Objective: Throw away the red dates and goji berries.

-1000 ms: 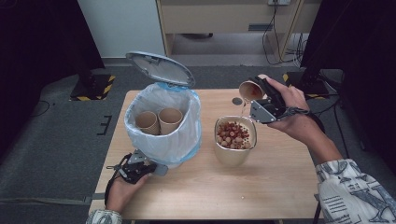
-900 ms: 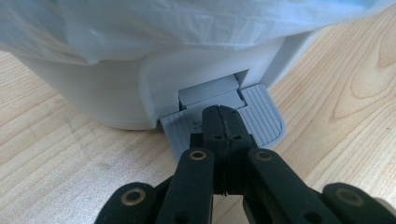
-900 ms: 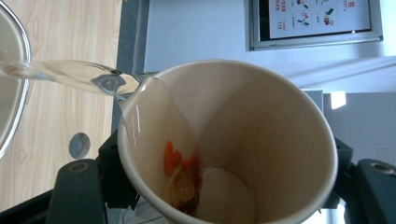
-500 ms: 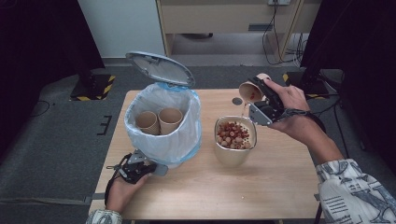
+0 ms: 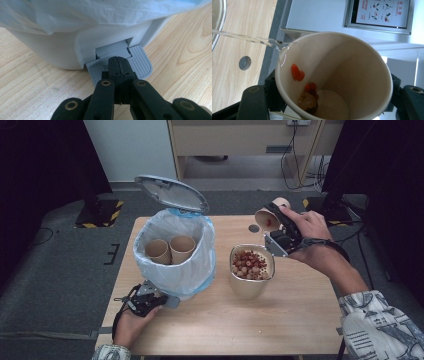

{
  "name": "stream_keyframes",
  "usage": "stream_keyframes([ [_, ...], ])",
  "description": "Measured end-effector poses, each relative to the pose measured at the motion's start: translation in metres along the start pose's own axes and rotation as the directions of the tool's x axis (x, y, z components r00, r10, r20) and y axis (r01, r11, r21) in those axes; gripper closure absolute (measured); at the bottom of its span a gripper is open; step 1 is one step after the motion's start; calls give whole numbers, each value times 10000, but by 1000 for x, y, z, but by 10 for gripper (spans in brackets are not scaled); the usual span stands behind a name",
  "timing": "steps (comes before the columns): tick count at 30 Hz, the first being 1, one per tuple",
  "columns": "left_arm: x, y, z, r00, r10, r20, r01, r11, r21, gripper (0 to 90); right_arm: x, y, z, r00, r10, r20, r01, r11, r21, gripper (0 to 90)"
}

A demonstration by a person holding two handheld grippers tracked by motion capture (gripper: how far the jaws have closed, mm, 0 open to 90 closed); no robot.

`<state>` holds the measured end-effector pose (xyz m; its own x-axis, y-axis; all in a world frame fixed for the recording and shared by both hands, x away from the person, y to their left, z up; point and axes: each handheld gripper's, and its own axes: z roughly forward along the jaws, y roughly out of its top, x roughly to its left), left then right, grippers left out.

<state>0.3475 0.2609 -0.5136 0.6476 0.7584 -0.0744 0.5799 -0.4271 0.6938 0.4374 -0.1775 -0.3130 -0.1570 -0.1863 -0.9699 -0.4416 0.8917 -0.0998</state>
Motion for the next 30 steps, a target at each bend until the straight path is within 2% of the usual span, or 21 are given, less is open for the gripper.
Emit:
stream_keyframes([
  [2, 0, 0, 0, 10000, 3, 1, -3, 10000, 1, 900, 0, 1, 0, 9996, -271, 11, 271, 9995, 134, 285],
  [3, 0, 0, 0, 10000, 8, 0, -8, 10000, 5, 900, 1, 3, 1, 9978, -659, 4, 659, 9976, 224, 285],
  [6, 0, 0, 0, 10000, 11, -3, -11, 10000, 3, 900, 2, 4, 2, 9973, -727, -30, 728, 9972, 189, 285],
  [12, 0, 0, 0, 10000, 2, 6, -2, 10000, 2, 900, 3, 6, 2, 9928, -1201, 29, 1200, 9923, 322, 285],
  [18, 0, 0, 0, 10000, 10, -2, -10, 10000, 2, 900, 5, 10, 1, 9789, -2036, 152, 2024, 9776, 578, 285],
  [26, 0, 0, 0, 10000, 2, 6, -2, 10000, -1, 900, 9, 14, 3, 9671, -2539, 156, 2522, 9651, 709, 285],
  [27, 0, 0, 0, 10000, 6, 5, -6, 10000, 0, 900, 10, 15, 3, 9628, -2696, 167, 2679, 9610, 692, 285],
  [30, 0, 0, 0, 10000, 8, 6, -8, 10000, 0, 900, 10, 15, 3, 9631, -2686, 200, 2669, 9617, 632, 285],
])
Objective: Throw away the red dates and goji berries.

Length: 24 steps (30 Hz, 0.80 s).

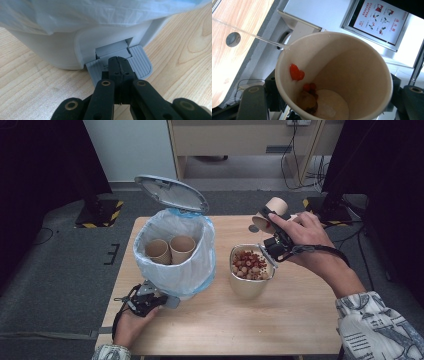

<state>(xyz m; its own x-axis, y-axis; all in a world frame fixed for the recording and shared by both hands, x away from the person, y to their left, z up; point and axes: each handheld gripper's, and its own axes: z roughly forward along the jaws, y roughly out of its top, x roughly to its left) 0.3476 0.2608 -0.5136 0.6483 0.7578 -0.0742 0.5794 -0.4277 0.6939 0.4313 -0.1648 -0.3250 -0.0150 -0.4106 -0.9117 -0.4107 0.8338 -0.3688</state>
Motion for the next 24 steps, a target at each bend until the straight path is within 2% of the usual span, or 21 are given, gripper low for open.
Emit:
stream_keyframes([
  [6, 0, 0, 0, 10000, -2, -2, 2, 10000, 4, 900, 0, -1, -1, 10000, 60, 23, -60, 10000, 27, 285],
  [24, 0, 0, 0, 10000, 1, 1, -1, 10000, 4, 900, -1, 1, -2, 9998, -169, 102, 169, 9999, 3, 285],
])
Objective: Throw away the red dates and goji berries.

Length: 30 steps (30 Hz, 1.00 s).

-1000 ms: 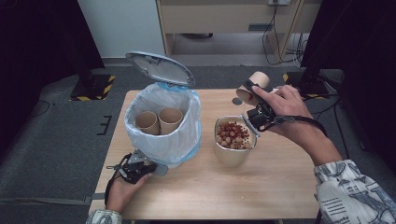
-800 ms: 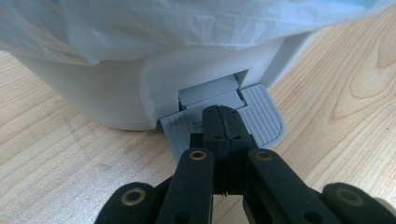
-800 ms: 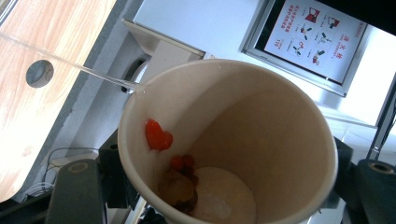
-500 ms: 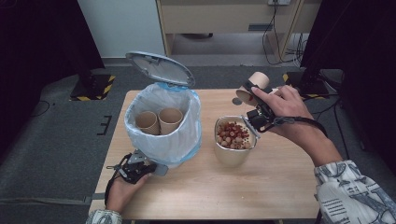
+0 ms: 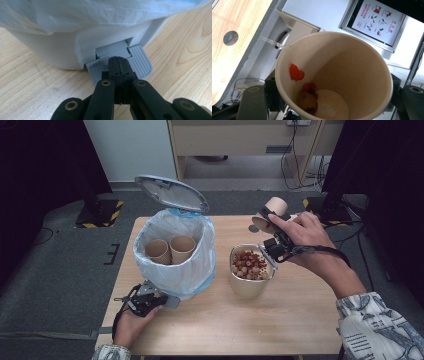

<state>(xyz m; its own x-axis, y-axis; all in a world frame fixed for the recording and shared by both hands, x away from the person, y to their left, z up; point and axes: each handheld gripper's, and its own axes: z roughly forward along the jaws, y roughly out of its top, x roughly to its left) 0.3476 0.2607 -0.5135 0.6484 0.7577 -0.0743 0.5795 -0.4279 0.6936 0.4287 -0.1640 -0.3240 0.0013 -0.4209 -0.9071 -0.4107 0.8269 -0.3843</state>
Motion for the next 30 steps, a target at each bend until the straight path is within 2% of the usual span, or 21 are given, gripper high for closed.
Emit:
stream_keyframes([
  [6, 0, 0, 0, 10000, 6, -4, -6, 10000, 0, 900, -2, 0, -2, 9999, 30, 101, -30, 10000, 63, 285],
  [8, 0, 0, 0, 10000, 8, -1, -8, 10000, 3, 900, -4, 2, -3, 9990, -22, 437, 18, 10000, 87, 286],
  [11, 0, 0, 0, 10000, 22, -11, -22, 10000, 5, 900, -1, 7, -4, 9980, -557, 312, 558, 9984, -7, 285],
  [14, 0, 0, 0, 10000, 23, -9, -23, 10000, 4, 900, -2, 0, -3, 9985, -197, 512, 184, 9995, 273, 286],
  [16, 0, 0, 0, 10000, 2, 0, -2, 10000, -1, 900, -3, -1, -4, 9981, -160, 591, 141, 9994, 315, 287],
  [17, 0, 0, 0, 10000, -18, 14, 18, 10000, -5, 900, 0, 3, -4, 9980, -424, 468, 415, 9989, 194, 287],
  [18, 0, 0, 0, 10000, -25, 16, 25, 10000, -9, 900, 5, 10, -3, 9930, -1159, 225, 1159, 9933, -7, 288],
  [19, 0, 0, 0, 10000, -5, 0, 5, 10000, -7, 900, 7, 14, -3, 9895, -1435, 196, 1436, 9896, -35, 288],
  [22, 0, 0, 0, 10000, 10, -9, -10, 10000, 3, 900, 0, 9, -3, 9953, -819, 515, 809, 9965, 212, 288],
  [25, 0, 0, 0, 10000, -8, 10, 8, 10000, -6, 900, 2, 16, -4, 9883, -1480, 363, 1482, 9890, -24, 288],
  [30, 0, 0, 0, 10000, 15, -6, -15, 10000, 2, 900, -3, 12, -6, 9902, -1267, 592, 1262, 9919, 133, 288],
])
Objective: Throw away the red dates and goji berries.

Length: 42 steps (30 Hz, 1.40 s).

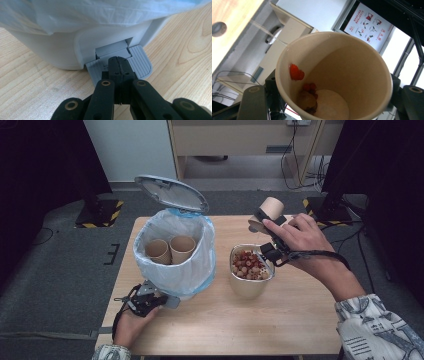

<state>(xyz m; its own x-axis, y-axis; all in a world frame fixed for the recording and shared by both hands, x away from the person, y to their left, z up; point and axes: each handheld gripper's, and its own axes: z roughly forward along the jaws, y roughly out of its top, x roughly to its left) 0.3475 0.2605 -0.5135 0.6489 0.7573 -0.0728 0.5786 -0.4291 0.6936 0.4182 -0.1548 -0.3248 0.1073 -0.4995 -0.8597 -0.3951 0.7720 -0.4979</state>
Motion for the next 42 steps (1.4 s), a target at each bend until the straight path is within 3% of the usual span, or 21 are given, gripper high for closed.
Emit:
stream_keyframes([
  [10, 0, 0, 0, 10000, -18, 9, 18, 10000, -4, 900, 2, -2, -1, 9993, -366, -14, 366, 9993, 84, 288],
  [15, 0, 0, 0, 10000, -8, 6, 8, 10000, -4, 900, -1, -2, -2, 10000, -38, 89, 37, 10000, 47, 288],
  [26, 0, 0, 0, 10000, -9, 5, 9, 10000, -4, 900, -1, -2, -3, 9998, 36, 174, -36, 10000, -25, 288],
  [29, 0, 0, 0, 10000, -4, 5, 4, 10000, -3, 900, -3, -4, -4, 9977, 631, 235, -627, 9979, -138, 288],
  [30, 0, 0, 0, 10000, -4, 5, 4, 10000, -3, 900, -3, -4, -4, 9977, 631, 235, -627, 9979, -138, 288],
  [34, 0, 0, 0, 10000, -8, 9, 8, 10000, -7, 900, -8, -10, -5, 9897, 1393, 337, -1386, 9901, -218, 288],
  [37, 0, 0, 0, 10000, -7, 11, 7, 10000, -7, 900, -10, -13, -7, 9860, 1579, 534, -1568, 9873, -248, 287],
  [40, 0, 0, 0, 10000, -2, 9, 2, 10000, -5, 900, -9, -13, -7, 9890, 1367, 567, -1359, 9906, -170, 288],
  [41, 0, 0, 0, 10000, 2, 6, -2, 10000, -4, 900, -6, -10, -6, 9955, 760, 563, -762, 9971, 2, 288],
  [42, 0, 0, 0, 10000, 2, 7, -2, 10000, -2, 900, -6, -10, -6, 9955, 760, 563, -762, 9971, 2, 288],
])
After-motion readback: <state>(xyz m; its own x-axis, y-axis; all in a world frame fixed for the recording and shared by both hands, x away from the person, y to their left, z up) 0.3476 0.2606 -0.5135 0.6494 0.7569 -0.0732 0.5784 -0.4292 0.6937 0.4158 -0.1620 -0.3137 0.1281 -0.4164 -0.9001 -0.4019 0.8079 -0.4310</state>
